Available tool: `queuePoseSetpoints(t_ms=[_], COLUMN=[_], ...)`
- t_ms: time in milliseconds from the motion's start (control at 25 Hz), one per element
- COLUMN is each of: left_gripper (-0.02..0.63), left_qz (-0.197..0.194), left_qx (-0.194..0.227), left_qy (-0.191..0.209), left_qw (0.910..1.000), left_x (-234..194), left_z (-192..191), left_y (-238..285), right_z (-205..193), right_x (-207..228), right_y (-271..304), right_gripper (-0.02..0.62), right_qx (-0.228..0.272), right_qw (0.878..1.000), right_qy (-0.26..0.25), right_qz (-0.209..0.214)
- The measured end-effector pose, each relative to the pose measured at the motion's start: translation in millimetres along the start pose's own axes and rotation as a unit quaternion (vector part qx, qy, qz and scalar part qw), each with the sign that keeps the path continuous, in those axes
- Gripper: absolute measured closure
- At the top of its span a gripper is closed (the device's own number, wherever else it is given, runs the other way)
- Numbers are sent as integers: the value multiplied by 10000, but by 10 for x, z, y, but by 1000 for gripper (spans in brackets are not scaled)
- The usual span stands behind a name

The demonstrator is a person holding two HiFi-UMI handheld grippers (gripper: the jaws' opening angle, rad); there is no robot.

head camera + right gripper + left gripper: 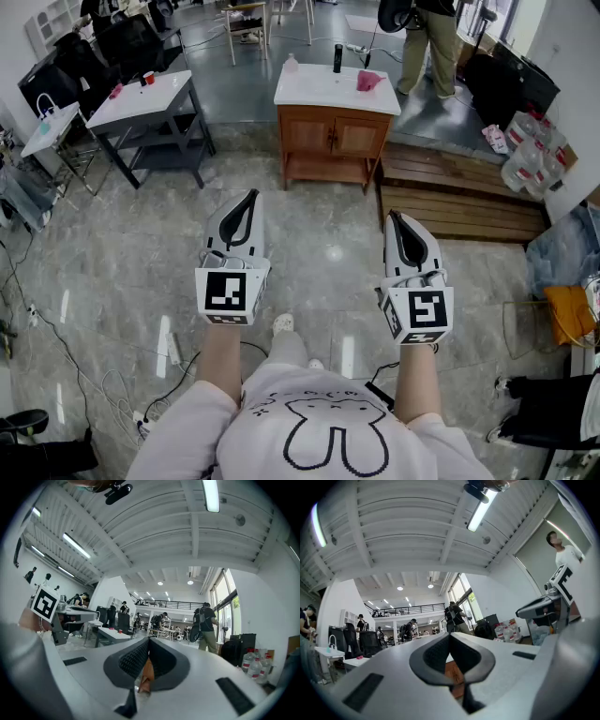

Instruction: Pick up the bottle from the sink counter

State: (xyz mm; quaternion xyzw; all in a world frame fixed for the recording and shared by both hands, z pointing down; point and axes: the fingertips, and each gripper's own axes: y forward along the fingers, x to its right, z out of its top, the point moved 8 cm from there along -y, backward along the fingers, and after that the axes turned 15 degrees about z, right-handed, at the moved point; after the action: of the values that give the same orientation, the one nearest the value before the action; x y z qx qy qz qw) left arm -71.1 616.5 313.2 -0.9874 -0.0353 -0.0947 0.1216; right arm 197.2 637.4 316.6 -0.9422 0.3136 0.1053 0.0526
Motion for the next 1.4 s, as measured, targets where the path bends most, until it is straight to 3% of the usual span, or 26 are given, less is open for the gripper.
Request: queuePoseSetpoints(t_ms=[520,560,600,640,760,840,1400], left_gripper=[588,530,419,348,239,210,190], left_qz=[87,35,-23,-61,-84,-106,-169], left_qx=[-43,-91,-151,-207,-376,-513,-453], left_qy=[-182,-222,-251,-267,-325,-357,-492], left_qw=[9998,9997,9996,9994,9987,9980,9976], left_x=[-87,-84,-81,-83,-133,-195,-873], left_z=[-150,-176,-206,-238,-354,-446,-871], left_y=[294,362,437,519,774,958,2436], right_z=[-95,-110,-121,-127,-140,-153,-252], right_x=[132,164,199,237,356,437,884], right_y=[288,345,410,479,700,875,2429], right_gripper=[557,495,394,340,285,267,261], right_qx=[-7,-39,-52,-48,10,67,32], right_qw=[9995,9993,9992,9992,9997,9997,9994], right_qy=[290,301,299,279,203,215,259], right_qz=[147,203,253,269,141,44,-214])
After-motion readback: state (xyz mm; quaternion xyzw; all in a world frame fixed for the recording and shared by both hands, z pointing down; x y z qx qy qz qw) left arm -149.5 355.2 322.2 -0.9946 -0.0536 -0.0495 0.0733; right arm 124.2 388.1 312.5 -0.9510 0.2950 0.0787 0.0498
